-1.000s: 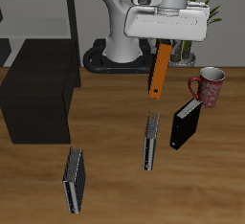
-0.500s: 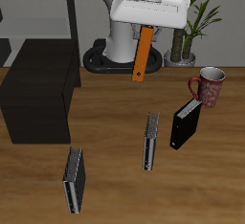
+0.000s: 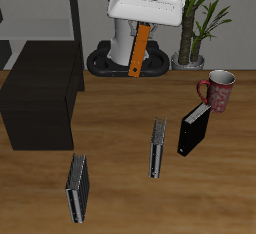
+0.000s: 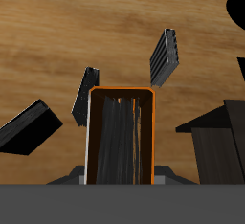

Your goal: Place the orange book in the top region of the shelf

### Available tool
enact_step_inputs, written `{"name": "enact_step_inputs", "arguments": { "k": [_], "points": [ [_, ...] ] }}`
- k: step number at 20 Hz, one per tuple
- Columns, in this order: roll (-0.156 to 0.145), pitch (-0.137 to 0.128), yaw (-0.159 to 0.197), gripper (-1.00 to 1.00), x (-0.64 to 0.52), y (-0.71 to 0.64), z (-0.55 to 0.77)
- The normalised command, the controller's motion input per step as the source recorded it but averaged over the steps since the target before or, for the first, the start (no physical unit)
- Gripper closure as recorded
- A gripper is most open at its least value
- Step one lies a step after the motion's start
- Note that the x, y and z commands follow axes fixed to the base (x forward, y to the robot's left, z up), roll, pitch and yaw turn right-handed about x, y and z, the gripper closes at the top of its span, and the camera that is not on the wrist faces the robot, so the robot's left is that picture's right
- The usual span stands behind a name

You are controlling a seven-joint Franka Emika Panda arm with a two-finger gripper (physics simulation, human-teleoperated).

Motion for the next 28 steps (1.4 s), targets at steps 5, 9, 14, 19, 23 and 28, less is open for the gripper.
{"name": "enact_step_inputs", "arguments": {
  "k": [5, 9, 14, 19, 23, 28],
  "points": [
    [-0.001, -0.007, -0.026, 1.0, -0.33, -0.15, -0.09],
    [-0.008, -0.037, -0.006, 1.0, -0.43, -0.09, -0.04],
    [0.029, -0.051, 0.047, 1.0, -0.42, -0.02, -0.08],
    [-0.002, -0.021, -0.003, 1.0, -0.33, -0.09, -0.11],
    [-0.022, 0.011, 0.011, 1.0, -0.21, -0.05, -0.16],
    [-0.031, -0.01, -0.014, 1.0, -0.15, -0.12, -0.14]
  ]
}}
